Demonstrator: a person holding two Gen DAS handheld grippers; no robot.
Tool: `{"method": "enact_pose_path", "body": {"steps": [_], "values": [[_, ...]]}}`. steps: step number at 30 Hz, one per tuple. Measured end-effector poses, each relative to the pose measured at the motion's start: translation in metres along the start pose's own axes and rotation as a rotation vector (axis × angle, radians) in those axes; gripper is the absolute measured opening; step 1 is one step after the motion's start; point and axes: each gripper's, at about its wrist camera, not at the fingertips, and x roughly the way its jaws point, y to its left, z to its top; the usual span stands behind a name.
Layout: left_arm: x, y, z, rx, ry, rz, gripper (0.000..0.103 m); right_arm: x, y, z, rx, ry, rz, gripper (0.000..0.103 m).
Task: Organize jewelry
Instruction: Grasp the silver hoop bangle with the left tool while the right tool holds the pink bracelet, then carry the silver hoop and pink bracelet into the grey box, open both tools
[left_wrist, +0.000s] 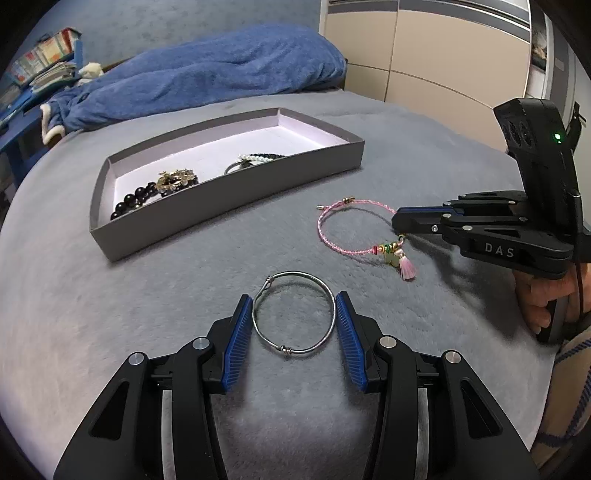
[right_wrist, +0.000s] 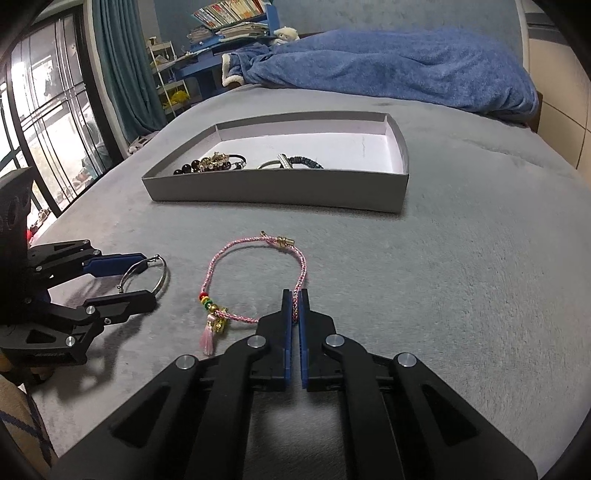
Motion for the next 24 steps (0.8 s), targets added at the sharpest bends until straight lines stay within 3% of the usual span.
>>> {"method": "enact_pose_path", "body": {"steps": [12,24], "values": [[-0.018,0.022,0.01,-0.078,-0.073,-0.017,0.047,-0.016,0.004,0.015,-0.014,-0.063,0.024,0.003],[-0.026,0.03,0.058,-0.077,-0.165,0.029,0.047,-0.031,0.011,0.058,-0.059,-0.133,0.043,0.003]]}}
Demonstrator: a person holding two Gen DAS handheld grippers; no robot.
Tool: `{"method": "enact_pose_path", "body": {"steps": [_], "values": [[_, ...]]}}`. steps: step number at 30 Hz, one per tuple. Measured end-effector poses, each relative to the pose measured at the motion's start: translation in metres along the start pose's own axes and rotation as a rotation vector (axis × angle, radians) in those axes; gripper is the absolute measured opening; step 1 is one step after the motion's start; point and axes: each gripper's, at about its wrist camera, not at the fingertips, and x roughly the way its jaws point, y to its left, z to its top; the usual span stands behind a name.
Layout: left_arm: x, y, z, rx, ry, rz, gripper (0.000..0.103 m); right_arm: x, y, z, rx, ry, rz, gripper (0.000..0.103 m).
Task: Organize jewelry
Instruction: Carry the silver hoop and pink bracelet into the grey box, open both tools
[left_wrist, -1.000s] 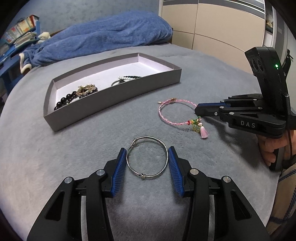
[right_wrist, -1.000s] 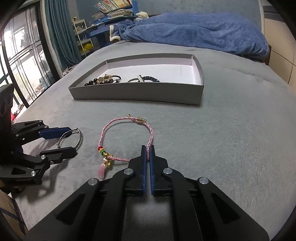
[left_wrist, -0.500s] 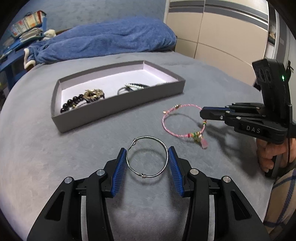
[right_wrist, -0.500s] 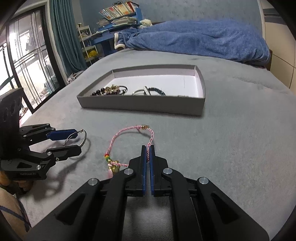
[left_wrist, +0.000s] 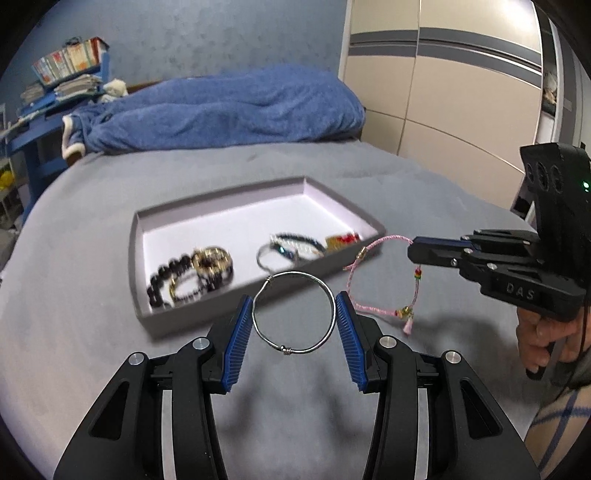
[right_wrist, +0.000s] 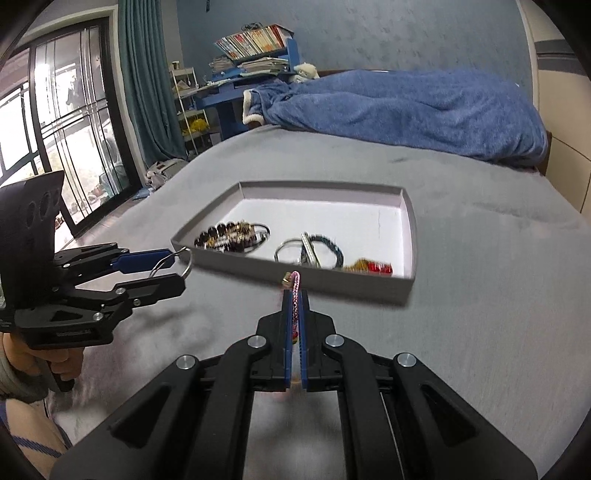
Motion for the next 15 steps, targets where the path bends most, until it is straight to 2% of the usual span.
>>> {"method": "enact_pose_path", "body": {"steps": [9,15], "values": [[0.015,0.011,0.035,-0.014,-0.029,0.041,0.047,0.003,-0.009,0.039,-0.005,-0.053,0.013,0.003],[0.038,0.026,0.05,-0.021,-0.005,0.077,0.047,0.015,-0.011,0.068,-0.009,-0.065,0.03,0.003]]}}
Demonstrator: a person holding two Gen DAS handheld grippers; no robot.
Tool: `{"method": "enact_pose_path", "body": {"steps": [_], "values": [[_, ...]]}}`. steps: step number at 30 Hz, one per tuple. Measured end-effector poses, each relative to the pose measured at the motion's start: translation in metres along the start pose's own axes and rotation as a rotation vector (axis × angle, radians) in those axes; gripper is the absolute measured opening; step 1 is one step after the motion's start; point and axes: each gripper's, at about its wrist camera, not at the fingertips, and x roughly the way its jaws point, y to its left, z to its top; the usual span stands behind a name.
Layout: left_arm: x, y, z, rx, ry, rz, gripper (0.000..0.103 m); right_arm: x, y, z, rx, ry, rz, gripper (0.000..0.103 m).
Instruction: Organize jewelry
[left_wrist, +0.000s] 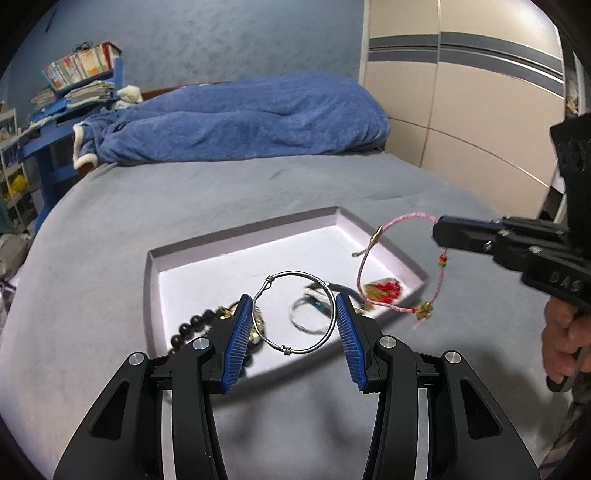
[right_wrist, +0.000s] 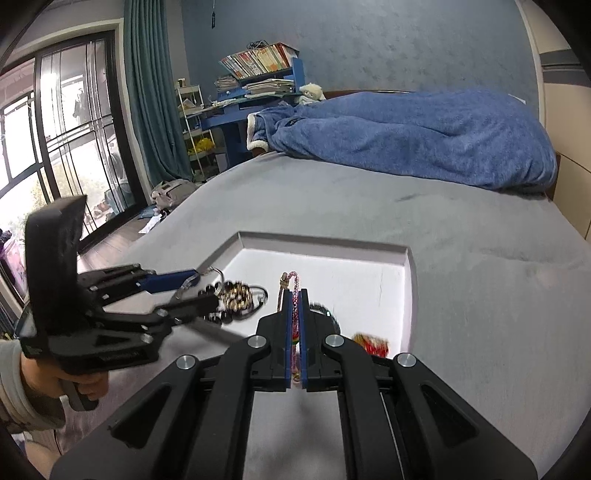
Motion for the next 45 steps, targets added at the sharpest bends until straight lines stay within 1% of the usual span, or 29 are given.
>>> {"method": "enact_pose_path", "body": {"steps": [5,9,13,16,19,20,21,24,27,30,33,34,35,36,39,45], "values": [[0.021,0.018,0.001,-0.039,0.03,0.034,0.047,0.022,0.002,0.013,0.008,0.012,0.02,0.003],[0.039,0.025,-0.004,-0.052,0.061,0.051,0.047,0.046,0.001,0.014,0.05,0.038,0.048,0.003],[0.057,0.026,-0.007,-0.046,0.091,0.07,0.047,0.079,-0.002,0.005,0.063,0.1,0.024,0.003],[0.068,0.026,-0.012,-0.04,0.125,0.08,0.047,0.098,-0.004,-0.003,0.057,0.141,-0.006,0.003],[0.072,0.025,-0.015,-0.035,0.131,0.081,0.048,0.109,-0.007,-0.013,0.054,0.178,-0.034,0.003],[0.072,0.025,-0.015,-0.038,0.134,0.083,0.05,0.11,-0.008,-0.015,0.056,0.184,-0.047,0.004],[0.072,0.027,-0.013,-0.042,0.133,0.081,0.055,0.111,-0.01,-0.017,0.06,0.188,-0.051,0.004],[0.065,0.026,-0.012,-0.041,0.11,0.067,0.062,0.106,-0.013,-0.02,0.07,0.185,-0.054,0.007],[0.055,0.021,-0.011,-0.018,0.082,0.065,0.071,0.094,-0.014,-0.021,0.069,0.154,-0.049,0.022],[0.047,0.017,-0.012,-0.015,0.062,0.059,0.075,0.083,-0.014,-0.021,0.073,0.13,-0.047,0.031],[0.039,0.014,-0.013,-0.025,0.052,0.06,0.077,0.072,-0.014,-0.023,0.072,0.115,-0.052,0.037],[0.035,0.013,-0.014,-0.03,0.046,0.063,0.078,0.068,-0.013,-0.024,0.069,0.112,-0.056,0.043],[0.03,0.013,-0.015,-0.038,0.037,0.064,0.082,0.062,-0.013,-0.026,0.064,0.102,-0.059,0.047],[0.026,0.013,-0.017,-0.046,0.029,0.064,0.087,0.057,-0.012,-0.028,0.063,0.095,-0.06,0.05],[0.006,0.011,-0.024,-0.08,-0.005,0.06,0.093,0.039,-0.012,-0.035,0.055,0.077,-0.06,0.063],[-0.024,0.004,-0.047,-0.098,-0.042,0.084,0.096,0.008,-0.006,-0.065,0.047,0.079,-0.07,0.076]]}}
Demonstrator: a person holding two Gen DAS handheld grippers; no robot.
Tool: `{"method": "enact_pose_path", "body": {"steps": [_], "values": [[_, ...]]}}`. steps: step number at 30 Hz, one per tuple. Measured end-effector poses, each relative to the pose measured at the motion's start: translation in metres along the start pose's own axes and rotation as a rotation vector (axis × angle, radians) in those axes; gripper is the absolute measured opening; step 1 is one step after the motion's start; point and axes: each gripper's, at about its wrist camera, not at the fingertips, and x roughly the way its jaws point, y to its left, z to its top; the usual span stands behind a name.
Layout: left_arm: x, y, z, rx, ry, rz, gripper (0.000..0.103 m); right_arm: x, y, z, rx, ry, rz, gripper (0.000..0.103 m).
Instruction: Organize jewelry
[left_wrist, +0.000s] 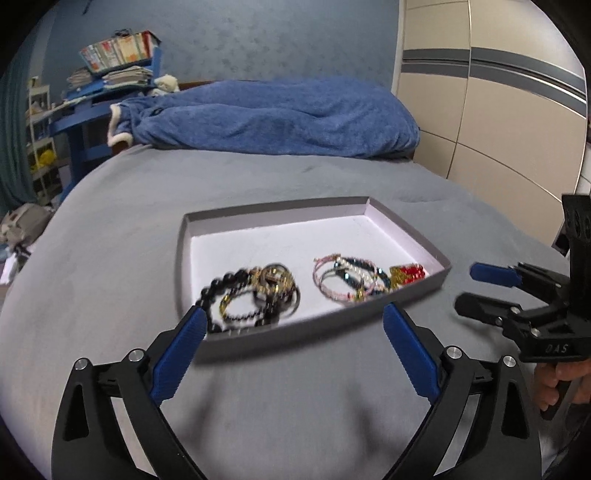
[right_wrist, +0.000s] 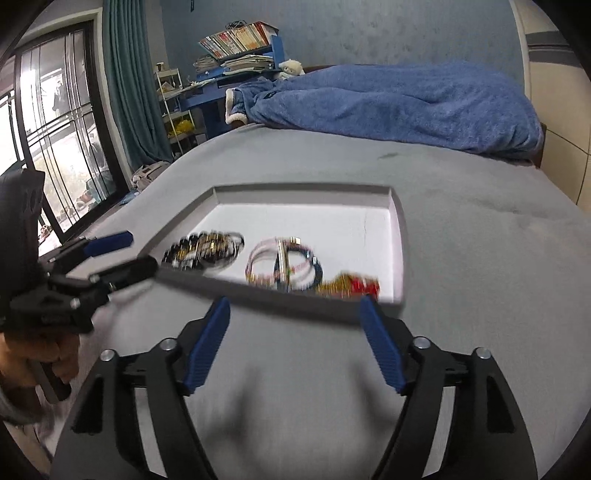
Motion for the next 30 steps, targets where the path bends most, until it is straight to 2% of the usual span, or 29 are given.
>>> {"method": "enact_pose_path", "body": {"steps": [3,6,8,11,18,30], "values": [[-0.014,-0.002,-0.012,-0.012,-0.029,0.02,0.097,-0.013,0.002,-0.017,0.003,-0.021,-0.01,0.081],[-0.025,-0.002,-0.02,-0.039,-0.062,0.037,0.098,-0.029,0.005,-0.03,-0.002,-0.104,-0.036,0.085],[-0.031,-0.003,-0.022,-0.045,-0.081,0.046,0.098,-0.038,0.008,-0.033,-0.008,-0.154,-0.048,0.094],[-0.037,-0.002,-0.027,-0.062,-0.117,0.072,0.098,-0.043,0.009,-0.034,-0.005,-0.18,-0.039,0.097],[-0.047,0.007,-0.038,-0.112,-0.168,0.088,0.098,-0.049,0.024,-0.046,-0.06,-0.219,-0.027,0.097],[-0.05,-0.004,-0.039,-0.054,-0.185,0.071,0.098,-0.046,0.029,-0.05,-0.068,-0.199,-0.035,0.097]]}}
